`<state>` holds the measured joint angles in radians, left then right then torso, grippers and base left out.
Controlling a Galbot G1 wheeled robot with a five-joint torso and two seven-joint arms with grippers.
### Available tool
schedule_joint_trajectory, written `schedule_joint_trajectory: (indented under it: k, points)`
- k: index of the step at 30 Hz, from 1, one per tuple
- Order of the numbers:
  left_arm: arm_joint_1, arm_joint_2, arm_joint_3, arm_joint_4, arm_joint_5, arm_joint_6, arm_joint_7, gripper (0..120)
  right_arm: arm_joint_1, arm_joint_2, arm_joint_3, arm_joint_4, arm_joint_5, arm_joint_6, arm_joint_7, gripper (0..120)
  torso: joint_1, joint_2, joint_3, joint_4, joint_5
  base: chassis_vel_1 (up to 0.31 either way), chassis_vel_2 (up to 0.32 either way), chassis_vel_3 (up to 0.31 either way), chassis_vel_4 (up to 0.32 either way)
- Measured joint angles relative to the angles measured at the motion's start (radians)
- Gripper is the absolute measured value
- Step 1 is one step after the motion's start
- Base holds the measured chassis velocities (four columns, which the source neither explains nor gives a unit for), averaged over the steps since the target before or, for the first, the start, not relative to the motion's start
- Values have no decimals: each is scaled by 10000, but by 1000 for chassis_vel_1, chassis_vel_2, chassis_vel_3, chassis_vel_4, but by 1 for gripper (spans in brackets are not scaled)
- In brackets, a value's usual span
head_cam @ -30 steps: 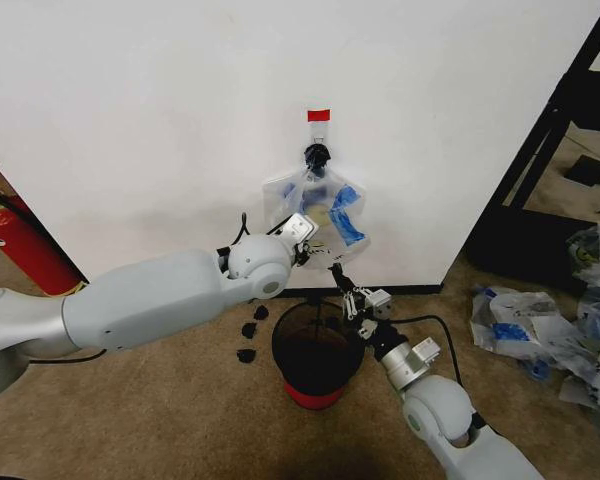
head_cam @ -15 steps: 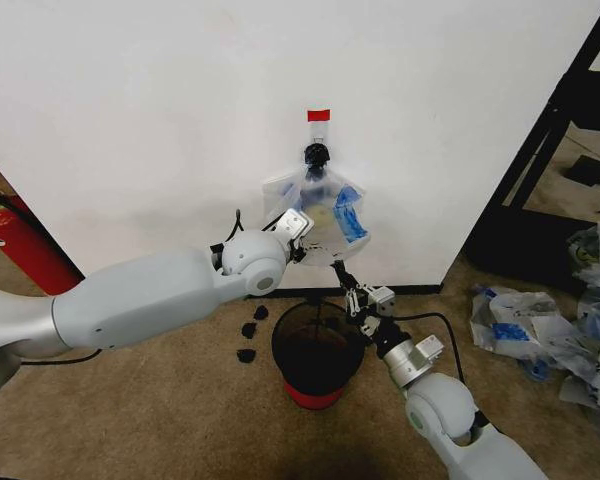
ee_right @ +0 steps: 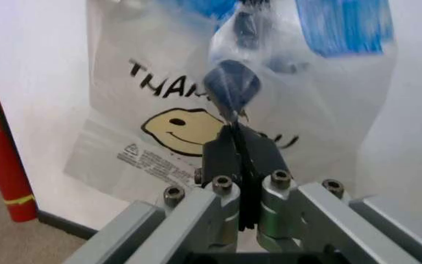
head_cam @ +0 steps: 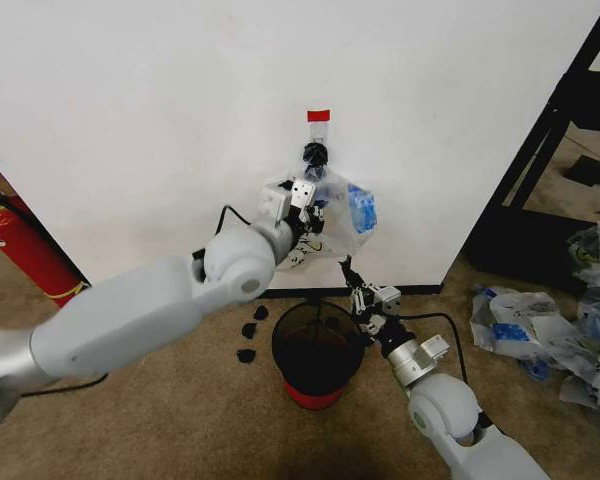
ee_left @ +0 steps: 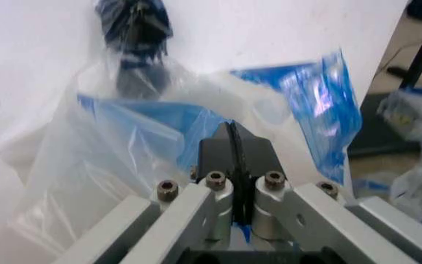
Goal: Pick up the garbage bag from the wall and place it over the trash bin.
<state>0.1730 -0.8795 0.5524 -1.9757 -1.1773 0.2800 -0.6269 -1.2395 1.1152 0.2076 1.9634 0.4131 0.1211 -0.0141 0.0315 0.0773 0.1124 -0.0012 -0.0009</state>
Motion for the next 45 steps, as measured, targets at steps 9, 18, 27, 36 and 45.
schedule_joint_trajectory:
  k: [9, 18, 27, 36, 45]
  points:
    - [1146, -354, -618, 295, 860, -1069, 229, 0, -496, -141, 409, 440, 95, -104, -28, 0, 0, 0, 0, -4, 6, 0, 0, 0, 0]
    - [1827, -729, -985, 517, 1343, -1257, 243, 0, -1219, -1175, 1875, 1741, 242, -736, 615, 16, -1, -2, 0, -6, 3, 0, 0, 0, 0]
    - [2051, -878, -987, 457, 1500, -1298, 240, 0, 1264, -2517, 1006, 1064, 334, -1722, 1629, 50, -1, -3, 1, 0, 2, 0, 0, 0, 0]
    - [1952, -868, -979, 428, 1469, -1289, 228, 0, 3926, -2856, -1487, -319, -150, -2646, 1509, 83, 0, -5, 2, -2, -2, 0, 0, 0, 0]
    - [2047, -774, -1036, 254, 1438, -1265, 229, 0, 5293, -2454, -2700, -1152, -540, -3009, 1890, 93, 0, -5, 2, 3, 0, 0, 0, 0, 0]
